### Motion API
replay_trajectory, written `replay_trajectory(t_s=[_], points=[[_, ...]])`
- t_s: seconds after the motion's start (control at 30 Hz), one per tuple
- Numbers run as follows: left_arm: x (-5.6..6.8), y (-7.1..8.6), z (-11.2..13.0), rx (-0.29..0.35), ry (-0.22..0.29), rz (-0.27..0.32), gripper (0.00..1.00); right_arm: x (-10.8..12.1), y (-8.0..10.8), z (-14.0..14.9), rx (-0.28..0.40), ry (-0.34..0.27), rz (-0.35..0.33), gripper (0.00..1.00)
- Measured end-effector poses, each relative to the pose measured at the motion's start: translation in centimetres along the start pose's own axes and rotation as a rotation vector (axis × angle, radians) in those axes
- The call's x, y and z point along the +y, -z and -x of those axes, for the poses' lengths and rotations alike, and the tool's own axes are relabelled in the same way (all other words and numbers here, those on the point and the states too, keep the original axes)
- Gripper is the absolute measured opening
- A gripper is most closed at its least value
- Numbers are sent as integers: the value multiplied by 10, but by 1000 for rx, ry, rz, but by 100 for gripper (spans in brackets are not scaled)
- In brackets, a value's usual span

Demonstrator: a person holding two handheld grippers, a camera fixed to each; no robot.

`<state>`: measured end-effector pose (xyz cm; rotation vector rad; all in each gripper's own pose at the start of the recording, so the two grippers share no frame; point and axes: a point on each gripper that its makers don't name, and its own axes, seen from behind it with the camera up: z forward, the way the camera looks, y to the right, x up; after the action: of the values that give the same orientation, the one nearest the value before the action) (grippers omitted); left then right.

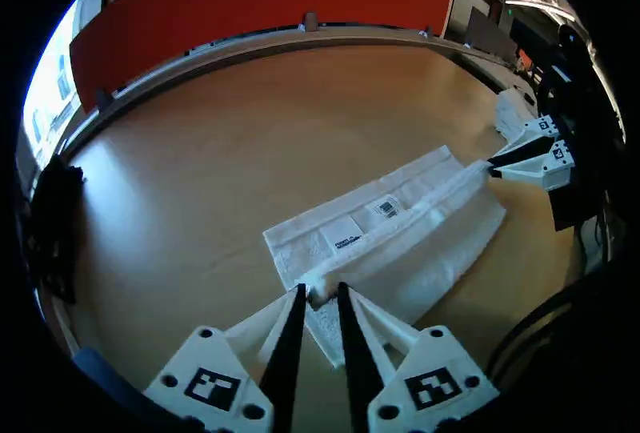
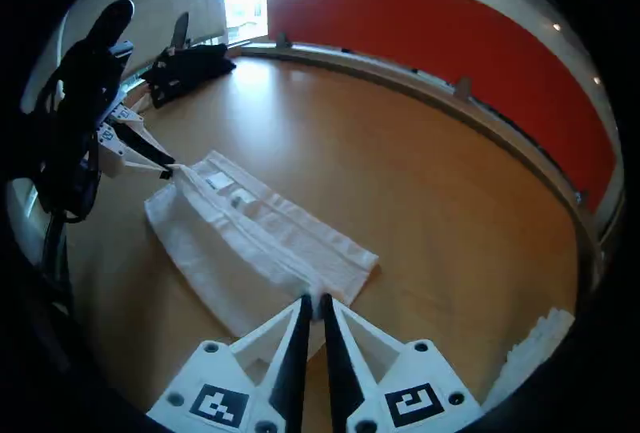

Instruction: Fold towel

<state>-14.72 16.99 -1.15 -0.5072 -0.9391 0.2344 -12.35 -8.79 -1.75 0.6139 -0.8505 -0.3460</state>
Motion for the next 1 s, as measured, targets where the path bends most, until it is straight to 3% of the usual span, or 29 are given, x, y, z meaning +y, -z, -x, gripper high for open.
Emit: replay_trajectory(t_s=[0.07,0.27,0.4,0.6,0.67,0.73,0.87,1.0], points=[[-3,-4,0,-11,-2,-10,38,4,-4,-2,1,3,12,19],[-10,-12,-4,-9,-4,-37,38,13,-11,-5,0,15,39,39],[-14,-13,-6,-4,-12,-48,56,19,-14,-5,-4,19,54,47],[-23,-13,-9,1,-7,-72,67,28,-17,-6,-5,8,78,50],[-27,-13,-11,4,0,-82,75,31,-17,-8,1,0,86,52],[-30,-12,-13,8,6,-91,76,33,-17,-11,6,-3,93,57],[-38,-8,-18,21,12,-111,92,36,-14,-16,21,-2,104,69],[-43,-4,-21,33,14,-126,94,37,-10,-21,34,-3,112,94]])
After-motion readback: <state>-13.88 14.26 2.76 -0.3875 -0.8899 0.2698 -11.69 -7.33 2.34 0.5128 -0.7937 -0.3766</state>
